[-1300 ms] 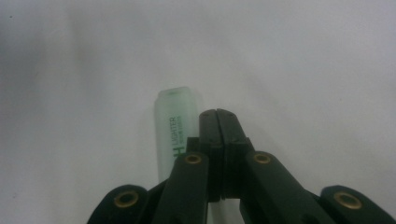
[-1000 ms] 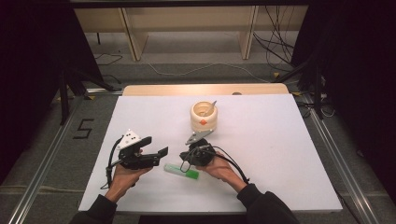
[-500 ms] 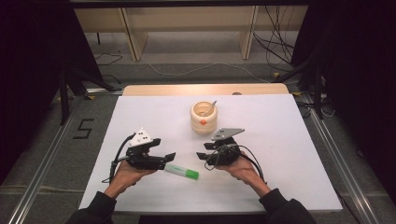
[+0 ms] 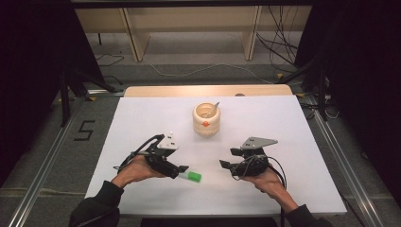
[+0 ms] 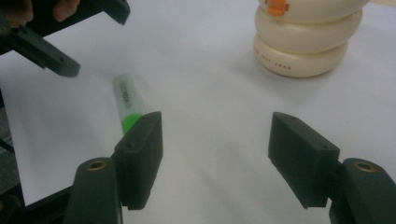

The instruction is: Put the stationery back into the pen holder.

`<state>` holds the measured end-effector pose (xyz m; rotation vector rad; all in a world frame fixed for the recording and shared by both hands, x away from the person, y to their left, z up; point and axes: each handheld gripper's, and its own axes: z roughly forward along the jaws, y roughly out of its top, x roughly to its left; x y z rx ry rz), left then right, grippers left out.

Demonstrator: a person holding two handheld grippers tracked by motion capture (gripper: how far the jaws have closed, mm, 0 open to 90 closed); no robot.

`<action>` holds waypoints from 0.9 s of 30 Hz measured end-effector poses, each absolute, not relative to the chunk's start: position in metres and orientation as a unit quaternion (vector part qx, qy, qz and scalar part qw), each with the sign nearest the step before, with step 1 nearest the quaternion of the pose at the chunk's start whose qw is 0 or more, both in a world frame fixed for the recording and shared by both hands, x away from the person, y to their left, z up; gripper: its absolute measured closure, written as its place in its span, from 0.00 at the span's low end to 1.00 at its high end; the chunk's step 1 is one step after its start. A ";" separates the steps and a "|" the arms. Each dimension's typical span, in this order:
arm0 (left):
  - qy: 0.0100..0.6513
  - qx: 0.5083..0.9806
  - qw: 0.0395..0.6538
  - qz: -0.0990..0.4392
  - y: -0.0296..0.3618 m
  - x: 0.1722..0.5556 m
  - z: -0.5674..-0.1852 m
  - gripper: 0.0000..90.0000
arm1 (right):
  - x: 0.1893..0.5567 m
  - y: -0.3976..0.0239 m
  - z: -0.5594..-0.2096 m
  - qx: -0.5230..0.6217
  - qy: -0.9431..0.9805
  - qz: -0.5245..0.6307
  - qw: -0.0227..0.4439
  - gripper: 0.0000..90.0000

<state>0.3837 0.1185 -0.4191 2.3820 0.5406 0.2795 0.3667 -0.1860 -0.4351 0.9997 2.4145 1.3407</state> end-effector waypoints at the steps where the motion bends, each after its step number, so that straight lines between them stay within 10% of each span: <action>1: 0.201 0.919 0.323 0.105 0.116 0.385 -0.421 0.21 | 0.365 -0.188 -0.435 0.342 0.816 0.455 0.102 0.39; 27: 0.089 0.982 0.160 0.051 0.076 0.401 -0.451 0.30 | 0.347 -0.212 -0.434 0.359 0.797 0.474 0.107 0.36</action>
